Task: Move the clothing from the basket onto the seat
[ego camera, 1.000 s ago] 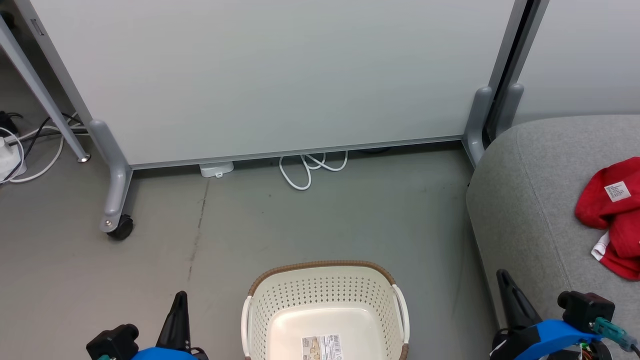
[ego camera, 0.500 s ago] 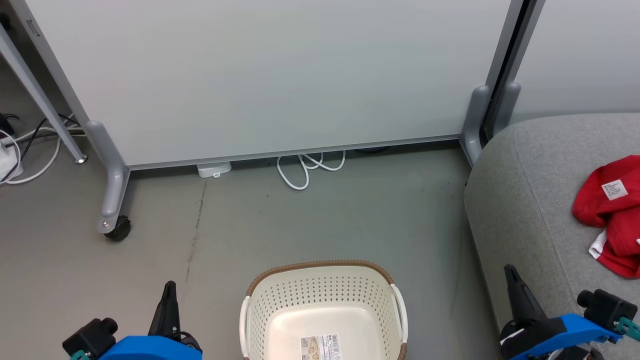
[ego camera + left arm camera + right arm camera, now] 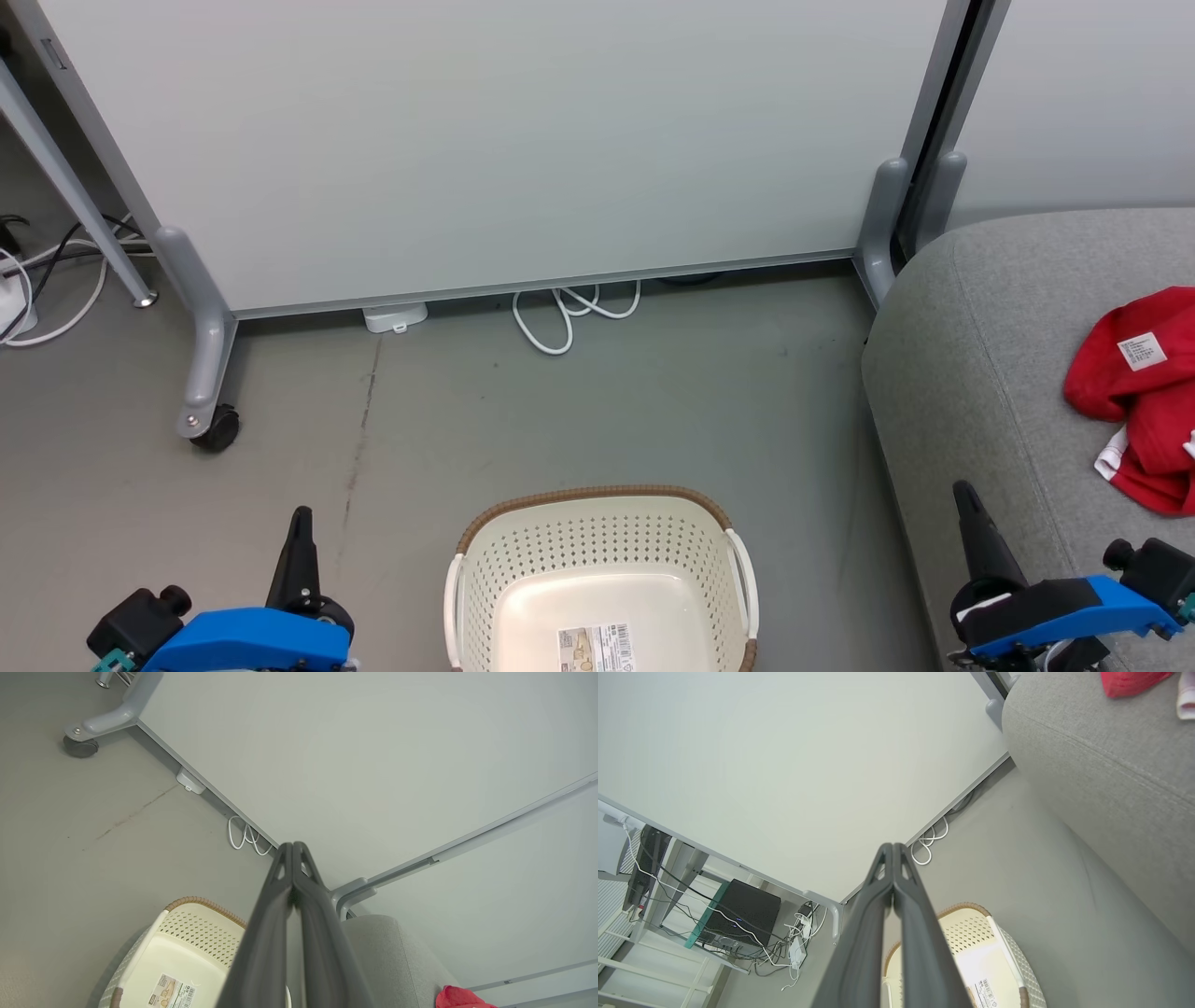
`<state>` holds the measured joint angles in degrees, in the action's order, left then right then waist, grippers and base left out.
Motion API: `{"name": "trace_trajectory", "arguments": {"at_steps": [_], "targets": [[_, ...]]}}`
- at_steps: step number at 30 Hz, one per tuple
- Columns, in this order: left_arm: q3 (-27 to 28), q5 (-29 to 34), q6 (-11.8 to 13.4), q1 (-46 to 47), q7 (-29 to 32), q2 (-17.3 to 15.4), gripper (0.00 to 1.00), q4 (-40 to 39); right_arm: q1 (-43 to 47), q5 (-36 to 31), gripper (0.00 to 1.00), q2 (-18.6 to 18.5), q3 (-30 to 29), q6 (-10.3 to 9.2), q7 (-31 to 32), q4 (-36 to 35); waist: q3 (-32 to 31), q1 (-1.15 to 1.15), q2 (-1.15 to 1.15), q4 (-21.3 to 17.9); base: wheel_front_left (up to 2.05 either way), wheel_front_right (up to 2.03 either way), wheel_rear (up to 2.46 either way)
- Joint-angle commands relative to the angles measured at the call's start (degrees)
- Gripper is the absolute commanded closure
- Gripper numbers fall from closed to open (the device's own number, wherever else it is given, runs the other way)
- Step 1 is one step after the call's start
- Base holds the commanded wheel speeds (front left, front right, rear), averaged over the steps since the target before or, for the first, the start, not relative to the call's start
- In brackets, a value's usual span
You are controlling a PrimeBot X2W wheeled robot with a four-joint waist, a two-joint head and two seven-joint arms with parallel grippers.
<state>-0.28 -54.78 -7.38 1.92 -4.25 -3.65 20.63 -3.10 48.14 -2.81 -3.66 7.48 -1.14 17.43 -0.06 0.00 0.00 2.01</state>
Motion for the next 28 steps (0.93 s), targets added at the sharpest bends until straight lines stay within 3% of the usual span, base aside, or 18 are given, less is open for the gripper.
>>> {"name": "trace_trajectory", "arguments": {"at_steps": [1,28], "targets": [[0.7,-2.0,-0.1,1.8,0.5,-0.1,1.00,-1.1,-1.7,2.4,1.00,-0.1,-0.3,0.02,0.4,-1.0,0.0,0.00,0.00,-0.1,0.00,0.00,0.00],[3.3,-16.6,-0.1,3.0,4.8,0.2,1.00,-3.5,-2.4,19.5,1.00,-0.1,-1.4,0.02,3.4,-2.1,0.1,0.00,0.00,-0.7,0.00,0.00,0.00]]}}
